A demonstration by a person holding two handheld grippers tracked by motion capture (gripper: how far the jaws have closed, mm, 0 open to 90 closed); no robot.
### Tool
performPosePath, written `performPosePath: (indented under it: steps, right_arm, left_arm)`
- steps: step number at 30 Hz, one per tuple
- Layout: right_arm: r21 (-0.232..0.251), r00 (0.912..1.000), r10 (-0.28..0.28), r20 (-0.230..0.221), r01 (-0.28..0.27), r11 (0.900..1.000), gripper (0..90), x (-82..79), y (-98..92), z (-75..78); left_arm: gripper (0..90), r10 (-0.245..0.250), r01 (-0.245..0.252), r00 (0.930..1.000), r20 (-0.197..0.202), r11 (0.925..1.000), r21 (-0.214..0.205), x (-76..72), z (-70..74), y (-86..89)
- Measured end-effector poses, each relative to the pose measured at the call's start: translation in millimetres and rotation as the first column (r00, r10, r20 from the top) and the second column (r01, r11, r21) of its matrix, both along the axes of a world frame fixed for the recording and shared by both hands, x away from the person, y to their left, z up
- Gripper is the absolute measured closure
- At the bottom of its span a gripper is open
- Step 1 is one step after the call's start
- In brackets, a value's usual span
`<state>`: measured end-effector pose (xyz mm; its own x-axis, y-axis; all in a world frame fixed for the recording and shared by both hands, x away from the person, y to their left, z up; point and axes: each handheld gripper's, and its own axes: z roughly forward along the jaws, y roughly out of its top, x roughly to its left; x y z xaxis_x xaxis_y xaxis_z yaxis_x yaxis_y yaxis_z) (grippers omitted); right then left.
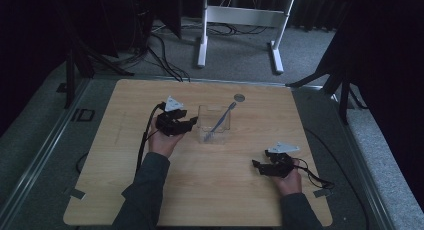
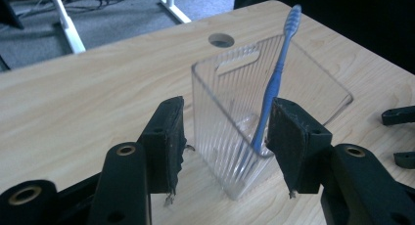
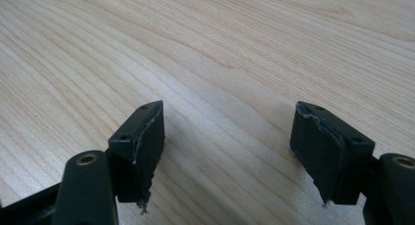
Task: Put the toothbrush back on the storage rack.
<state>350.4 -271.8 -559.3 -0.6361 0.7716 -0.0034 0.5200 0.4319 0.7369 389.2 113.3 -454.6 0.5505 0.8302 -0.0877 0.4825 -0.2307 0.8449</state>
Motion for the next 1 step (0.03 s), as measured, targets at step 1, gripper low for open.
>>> performPosePath:
  steps: [1]
  right_arm:
    - [0.0,1.0,0.0,0.0,0.0,1.0,28.4,0.0,0.0,0.0]
  left_arm:
    - [46.8,0.003,-0.003,1.0,-0.004,1.0,0.003,-0.8,-3.6,0.8]
